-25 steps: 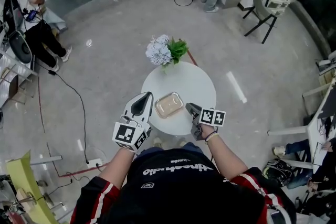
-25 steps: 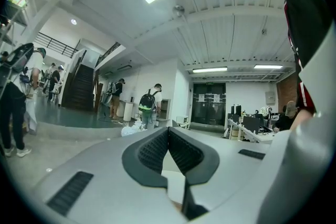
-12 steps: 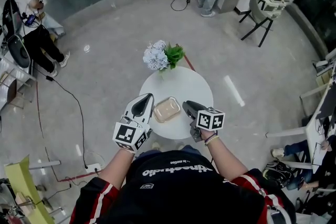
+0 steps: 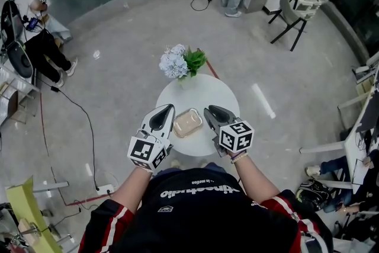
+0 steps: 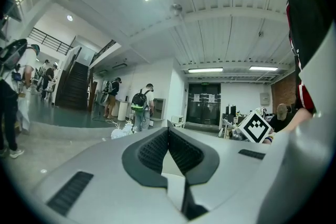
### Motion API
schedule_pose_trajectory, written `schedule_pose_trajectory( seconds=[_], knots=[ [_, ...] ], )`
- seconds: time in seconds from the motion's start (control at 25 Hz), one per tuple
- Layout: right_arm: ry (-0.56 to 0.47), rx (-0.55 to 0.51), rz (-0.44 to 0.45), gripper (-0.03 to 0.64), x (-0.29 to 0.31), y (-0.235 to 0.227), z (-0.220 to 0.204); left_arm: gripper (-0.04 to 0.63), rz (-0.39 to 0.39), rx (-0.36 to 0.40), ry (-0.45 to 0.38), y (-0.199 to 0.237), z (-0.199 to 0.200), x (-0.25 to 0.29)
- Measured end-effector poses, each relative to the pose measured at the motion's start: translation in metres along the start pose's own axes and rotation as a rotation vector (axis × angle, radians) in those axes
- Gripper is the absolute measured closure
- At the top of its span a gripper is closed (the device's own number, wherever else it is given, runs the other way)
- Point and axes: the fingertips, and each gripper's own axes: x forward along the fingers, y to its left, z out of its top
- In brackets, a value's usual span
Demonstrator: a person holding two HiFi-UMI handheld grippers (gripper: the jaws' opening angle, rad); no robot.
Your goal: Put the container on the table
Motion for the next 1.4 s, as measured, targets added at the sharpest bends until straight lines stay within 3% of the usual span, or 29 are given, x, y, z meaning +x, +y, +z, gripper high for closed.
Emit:
schedule_pose_trajectory(
  seconds=[0.72,1.4],
  knots=[
    [-0.203,-0.316,0.039,0.525,-0.026,0.063,0.075,0.572,-0.017,0.015,0.013,-0.013,0.005,0.003],
    [-0.244,-0.357,0.044,0.552,-0.039,0.080,0.082,0.572,-0.008,0.039,0.021,-0.018,0.010,0.000]
  ],
)
